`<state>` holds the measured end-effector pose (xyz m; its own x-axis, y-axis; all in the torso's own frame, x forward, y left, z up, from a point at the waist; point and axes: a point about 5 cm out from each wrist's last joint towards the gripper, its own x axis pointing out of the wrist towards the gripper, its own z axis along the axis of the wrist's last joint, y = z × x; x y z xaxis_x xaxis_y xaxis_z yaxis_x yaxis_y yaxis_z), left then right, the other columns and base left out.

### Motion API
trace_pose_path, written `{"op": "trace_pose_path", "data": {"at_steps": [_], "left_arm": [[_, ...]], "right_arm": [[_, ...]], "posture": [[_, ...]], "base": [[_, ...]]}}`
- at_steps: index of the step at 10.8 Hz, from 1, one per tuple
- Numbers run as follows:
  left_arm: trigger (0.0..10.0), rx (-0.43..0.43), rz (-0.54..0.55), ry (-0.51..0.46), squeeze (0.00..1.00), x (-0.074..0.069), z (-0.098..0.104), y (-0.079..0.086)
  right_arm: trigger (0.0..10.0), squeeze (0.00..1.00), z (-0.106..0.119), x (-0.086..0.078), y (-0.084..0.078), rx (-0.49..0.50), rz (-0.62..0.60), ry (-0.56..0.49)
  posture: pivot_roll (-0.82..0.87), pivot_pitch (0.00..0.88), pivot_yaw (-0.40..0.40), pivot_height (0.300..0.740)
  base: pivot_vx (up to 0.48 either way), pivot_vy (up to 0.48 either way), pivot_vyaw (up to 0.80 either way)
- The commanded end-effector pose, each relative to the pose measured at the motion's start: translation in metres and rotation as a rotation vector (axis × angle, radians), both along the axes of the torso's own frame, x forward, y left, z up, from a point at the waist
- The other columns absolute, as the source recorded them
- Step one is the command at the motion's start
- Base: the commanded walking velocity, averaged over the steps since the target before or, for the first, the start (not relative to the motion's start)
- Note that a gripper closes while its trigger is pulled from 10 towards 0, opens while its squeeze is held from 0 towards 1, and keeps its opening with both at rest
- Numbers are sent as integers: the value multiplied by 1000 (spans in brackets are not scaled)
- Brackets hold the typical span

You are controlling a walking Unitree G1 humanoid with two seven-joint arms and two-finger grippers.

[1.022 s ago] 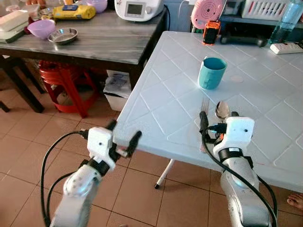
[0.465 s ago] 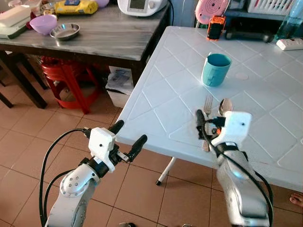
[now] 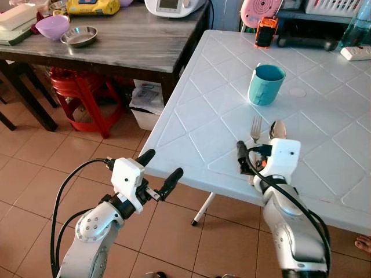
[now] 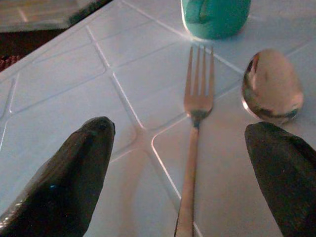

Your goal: Setting the table

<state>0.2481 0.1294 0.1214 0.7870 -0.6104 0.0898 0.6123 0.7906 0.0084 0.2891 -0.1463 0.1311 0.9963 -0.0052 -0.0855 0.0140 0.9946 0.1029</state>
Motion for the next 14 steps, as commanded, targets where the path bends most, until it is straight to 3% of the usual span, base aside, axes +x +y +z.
{"op": "trace_pose_path", "data": {"at_steps": [1,4,9,10,14], "left_arm": [[10000,10,2,11,0,-1,-3,2],[10000,6,-2,18,0,-2,-4,1],[10000,1,2,16,0,-4,-3,0],[10000,0,1,17,0,-4,-3,0],[10000,-12,-2,10,0,-4,0,-2]], "right_arm": [[10000,0,-1,2,3,11,8,14],[10000,0,0,12,10,-9,6,29],[10000,0,-19,11,8,-16,-21,136],[0,0,-23,12,7,-8,-23,160],[0,0,-29,9,3,-35,-43,200]], "posture": [[-9,152,59,740],[-3,152,59,740],[1,151,55,740],[3,150,56,740],[3,147,52,740]], "base": [[0,0,0],[0,0,0],[0,0,0],[0,0,0],[0,0,0]]}}
